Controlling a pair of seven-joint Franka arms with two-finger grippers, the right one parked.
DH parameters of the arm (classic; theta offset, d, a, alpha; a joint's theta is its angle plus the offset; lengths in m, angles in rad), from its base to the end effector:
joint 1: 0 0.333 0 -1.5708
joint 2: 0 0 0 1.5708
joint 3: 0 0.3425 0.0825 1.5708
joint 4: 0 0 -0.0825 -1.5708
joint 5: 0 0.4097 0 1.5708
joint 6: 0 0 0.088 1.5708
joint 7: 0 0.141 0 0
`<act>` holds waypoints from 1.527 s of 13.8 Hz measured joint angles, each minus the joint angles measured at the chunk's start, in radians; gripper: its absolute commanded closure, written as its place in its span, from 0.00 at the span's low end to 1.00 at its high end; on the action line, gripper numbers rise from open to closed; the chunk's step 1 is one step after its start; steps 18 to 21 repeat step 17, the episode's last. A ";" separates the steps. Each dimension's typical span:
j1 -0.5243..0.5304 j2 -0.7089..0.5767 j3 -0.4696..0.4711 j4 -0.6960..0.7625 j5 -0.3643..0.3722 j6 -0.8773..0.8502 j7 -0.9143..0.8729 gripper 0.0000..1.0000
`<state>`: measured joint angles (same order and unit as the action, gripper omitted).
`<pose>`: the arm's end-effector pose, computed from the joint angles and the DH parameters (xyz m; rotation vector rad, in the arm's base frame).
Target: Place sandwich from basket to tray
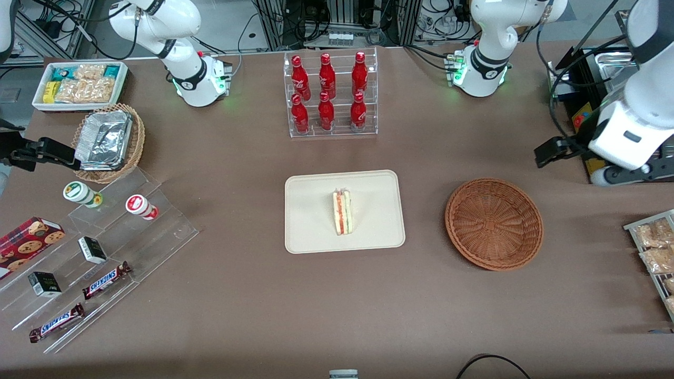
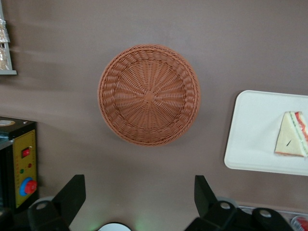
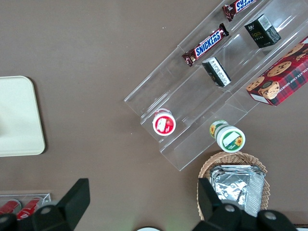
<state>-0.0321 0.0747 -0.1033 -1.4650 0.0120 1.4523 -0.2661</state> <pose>0.5852 -0.0755 0.6157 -3.1105 -0.2049 0.1316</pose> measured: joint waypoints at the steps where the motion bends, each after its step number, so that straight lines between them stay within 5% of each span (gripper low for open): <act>1: 0.010 -0.019 0.000 -0.019 0.000 0.000 0.033 0.00; 21: -0.016 -0.050 0.113 -0.017 -0.003 -0.012 0.165 0.00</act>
